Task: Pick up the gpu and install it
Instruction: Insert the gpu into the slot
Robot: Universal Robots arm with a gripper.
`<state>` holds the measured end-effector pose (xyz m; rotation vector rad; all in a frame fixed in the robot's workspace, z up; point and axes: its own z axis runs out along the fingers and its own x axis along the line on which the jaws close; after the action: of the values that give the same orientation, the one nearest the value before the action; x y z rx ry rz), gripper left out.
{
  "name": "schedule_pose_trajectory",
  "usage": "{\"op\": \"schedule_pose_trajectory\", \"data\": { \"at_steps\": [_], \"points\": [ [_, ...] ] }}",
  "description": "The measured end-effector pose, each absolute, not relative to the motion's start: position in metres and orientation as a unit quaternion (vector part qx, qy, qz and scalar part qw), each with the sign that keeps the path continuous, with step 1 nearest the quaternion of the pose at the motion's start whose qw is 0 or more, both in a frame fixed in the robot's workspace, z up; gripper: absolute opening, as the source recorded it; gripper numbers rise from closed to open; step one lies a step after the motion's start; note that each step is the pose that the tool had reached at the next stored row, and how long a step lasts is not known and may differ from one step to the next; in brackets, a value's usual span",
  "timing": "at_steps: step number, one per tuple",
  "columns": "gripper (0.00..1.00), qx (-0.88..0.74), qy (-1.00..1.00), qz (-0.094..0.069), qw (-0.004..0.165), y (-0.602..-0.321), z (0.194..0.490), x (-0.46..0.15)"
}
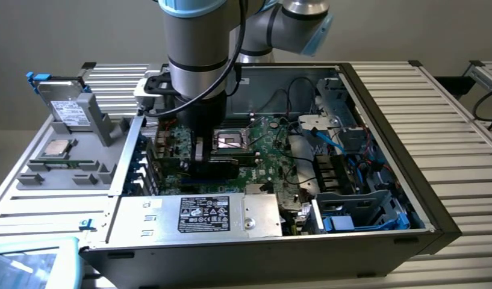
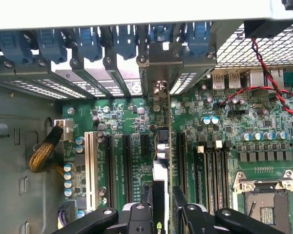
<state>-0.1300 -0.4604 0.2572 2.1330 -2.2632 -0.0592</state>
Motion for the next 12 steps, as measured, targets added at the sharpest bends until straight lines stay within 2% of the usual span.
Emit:
{"op": "schedule_pose_trajectory", "data": {
  "at_steps": [12],
  "points": [
    [0.27,0.684,-0.729,-0.020,0.016,-0.4619,0.2570,-0.1306]
  ]
}}
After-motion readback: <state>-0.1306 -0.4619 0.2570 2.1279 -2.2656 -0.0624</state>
